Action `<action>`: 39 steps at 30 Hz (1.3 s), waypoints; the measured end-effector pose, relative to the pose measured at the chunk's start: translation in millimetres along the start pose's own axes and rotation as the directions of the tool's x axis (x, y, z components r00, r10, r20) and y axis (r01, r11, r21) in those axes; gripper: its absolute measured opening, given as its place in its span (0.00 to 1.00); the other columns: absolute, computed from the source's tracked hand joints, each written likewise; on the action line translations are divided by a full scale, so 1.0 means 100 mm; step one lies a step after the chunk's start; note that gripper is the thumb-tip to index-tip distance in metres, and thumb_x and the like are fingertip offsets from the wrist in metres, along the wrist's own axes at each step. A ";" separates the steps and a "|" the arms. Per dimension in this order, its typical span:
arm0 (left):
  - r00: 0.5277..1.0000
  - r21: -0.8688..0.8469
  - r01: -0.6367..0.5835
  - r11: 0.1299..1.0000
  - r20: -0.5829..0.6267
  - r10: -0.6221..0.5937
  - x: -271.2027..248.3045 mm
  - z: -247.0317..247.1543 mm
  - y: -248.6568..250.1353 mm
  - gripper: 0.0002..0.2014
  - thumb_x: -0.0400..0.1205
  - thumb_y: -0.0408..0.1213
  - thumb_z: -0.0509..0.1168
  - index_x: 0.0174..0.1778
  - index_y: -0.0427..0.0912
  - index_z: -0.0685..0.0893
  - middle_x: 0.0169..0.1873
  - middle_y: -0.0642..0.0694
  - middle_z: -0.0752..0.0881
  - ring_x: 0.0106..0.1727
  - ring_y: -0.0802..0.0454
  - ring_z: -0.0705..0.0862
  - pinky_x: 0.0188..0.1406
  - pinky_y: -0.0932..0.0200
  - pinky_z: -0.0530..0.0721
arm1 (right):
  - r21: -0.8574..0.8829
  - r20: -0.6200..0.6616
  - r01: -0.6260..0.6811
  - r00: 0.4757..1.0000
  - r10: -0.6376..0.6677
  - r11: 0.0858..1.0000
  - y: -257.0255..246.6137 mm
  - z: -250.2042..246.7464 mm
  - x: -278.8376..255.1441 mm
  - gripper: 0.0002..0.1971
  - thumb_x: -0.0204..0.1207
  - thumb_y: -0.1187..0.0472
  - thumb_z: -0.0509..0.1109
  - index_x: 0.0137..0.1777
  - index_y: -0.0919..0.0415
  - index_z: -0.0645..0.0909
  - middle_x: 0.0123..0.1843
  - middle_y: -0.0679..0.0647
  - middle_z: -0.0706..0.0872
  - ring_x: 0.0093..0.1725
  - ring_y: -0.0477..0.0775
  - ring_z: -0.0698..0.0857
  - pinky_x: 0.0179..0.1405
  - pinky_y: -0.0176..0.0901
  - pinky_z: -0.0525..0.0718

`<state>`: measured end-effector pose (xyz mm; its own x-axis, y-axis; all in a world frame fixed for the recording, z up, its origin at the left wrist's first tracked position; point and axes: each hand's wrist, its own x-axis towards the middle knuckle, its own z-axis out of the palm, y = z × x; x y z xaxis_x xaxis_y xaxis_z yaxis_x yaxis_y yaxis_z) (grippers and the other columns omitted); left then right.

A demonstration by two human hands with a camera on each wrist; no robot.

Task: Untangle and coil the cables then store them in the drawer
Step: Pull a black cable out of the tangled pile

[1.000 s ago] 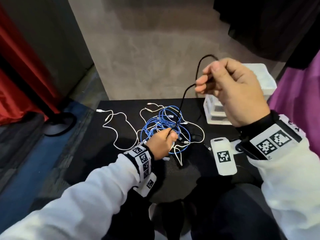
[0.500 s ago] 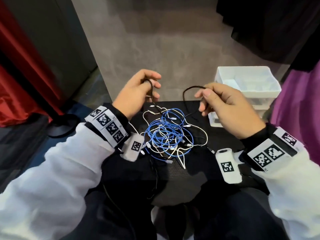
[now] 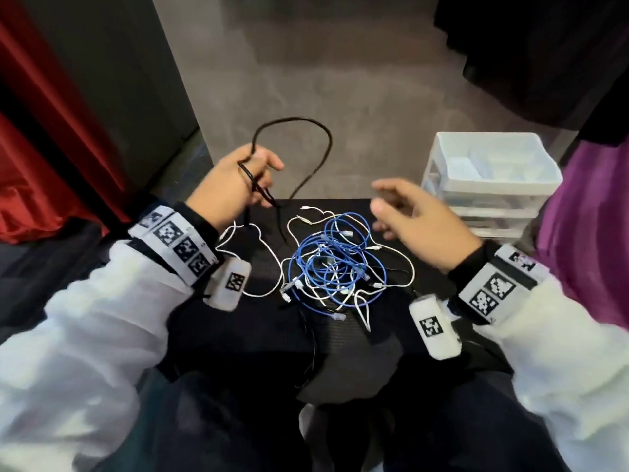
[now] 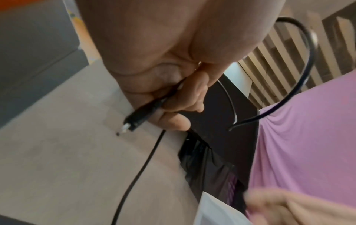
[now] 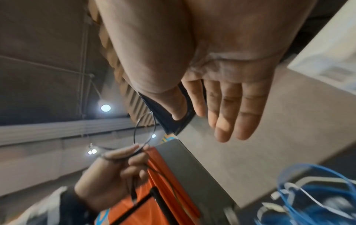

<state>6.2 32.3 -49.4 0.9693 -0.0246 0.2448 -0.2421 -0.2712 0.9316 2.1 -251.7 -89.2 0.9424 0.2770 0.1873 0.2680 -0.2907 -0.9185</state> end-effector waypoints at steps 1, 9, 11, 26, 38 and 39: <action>0.998 0.031 0.029 0.999 -0.056 -0.027 0.04 -0.11 0.00 0.15 0.94 0.38 0.50 0.48 0.42 0.80 0.26 0.51 0.72 0.23 0.58 0.66 0.23 0.67 0.76 | -0.072 0.027 -0.028 0.999 0.030 0.997 0.15 0.06 -0.04 0.09 0.87 0.59 0.70 0.65 0.51 0.83 0.54 0.58 0.89 0.46 0.51 0.89 0.60 0.63 0.89; 0.955 0.111 0.254 0.961 -0.188 -0.231 0.33 -0.54 -0.75 0.12 0.90 0.26 0.54 0.49 0.47 0.76 0.38 0.45 0.79 0.26 0.55 0.81 0.20 0.68 0.79 | -0.276 0.313 -0.096 0.932 0.184 0.956 0.79 0.74 -0.45 0.18 0.72 0.32 0.65 0.51 0.42 0.85 0.43 0.49 0.91 0.43 0.56 0.89 0.56 0.58 0.88; 0.929 0.438 0.349 0.829 -0.047 -0.366 0.20 -0.49 -1.38 0.15 0.85 0.23 0.61 0.59 0.48 0.77 0.47 0.44 0.83 0.36 0.51 0.82 0.27 0.73 0.78 | -0.294 0.353 -0.099 0.913 0.204 0.951 0.89 0.86 -0.52 0.15 0.76 0.36 0.68 0.50 0.44 0.86 0.41 0.51 0.90 0.38 0.49 0.85 0.53 0.54 0.87; 0.929 0.835 0.242 0.495 -0.053 -0.366 -0.55 -0.25 -2.33 0.24 0.81 0.47 0.66 0.76 0.61 0.77 0.74 0.48 0.74 0.74 0.40 0.75 0.76 0.45 0.75 | -0.501 0.475 -0.024 0.828 0.297 0.865 1.25 1.50 -0.87 0.21 0.84 0.44 0.69 0.76 0.44 0.81 0.52 0.43 0.82 0.61 0.47 0.85 0.55 0.31 0.71; 0.859 0.854 0.350 0.386 -0.128 -0.496 -0.47 -0.24 -2.38 0.27 0.83 0.51 0.65 0.80 0.54 0.74 0.81 0.45 0.70 0.80 0.39 0.70 0.79 0.45 0.71 | -0.650 0.261 -0.202 0.846 0.465 0.733 1.46 0.97 -0.81 0.08 0.76 0.44 0.76 0.49 0.45 0.85 0.41 0.43 0.86 0.49 0.50 0.88 0.53 0.40 0.84; 0.857 0.847 0.358 0.392 -0.132 -0.498 -0.46 -0.25 -2.38 0.26 0.83 0.50 0.65 0.79 0.53 0.76 0.80 0.45 0.71 0.79 0.39 0.72 0.78 0.45 0.73 | -0.656 0.252 -0.213 0.843 0.475 0.725 1.49 0.90 -0.82 0.06 0.75 0.48 0.78 0.48 0.44 0.84 0.41 0.42 0.84 0.48 0.49 0.87 0.51 0.39 0.82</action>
<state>18.4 122.1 -275.8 0.9457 0.2409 -0.2181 0.2890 -0.9304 0.2255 -52.8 -235.1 -272.3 0.8714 0.3260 -0.3665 0.1247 -0.8699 -0.4771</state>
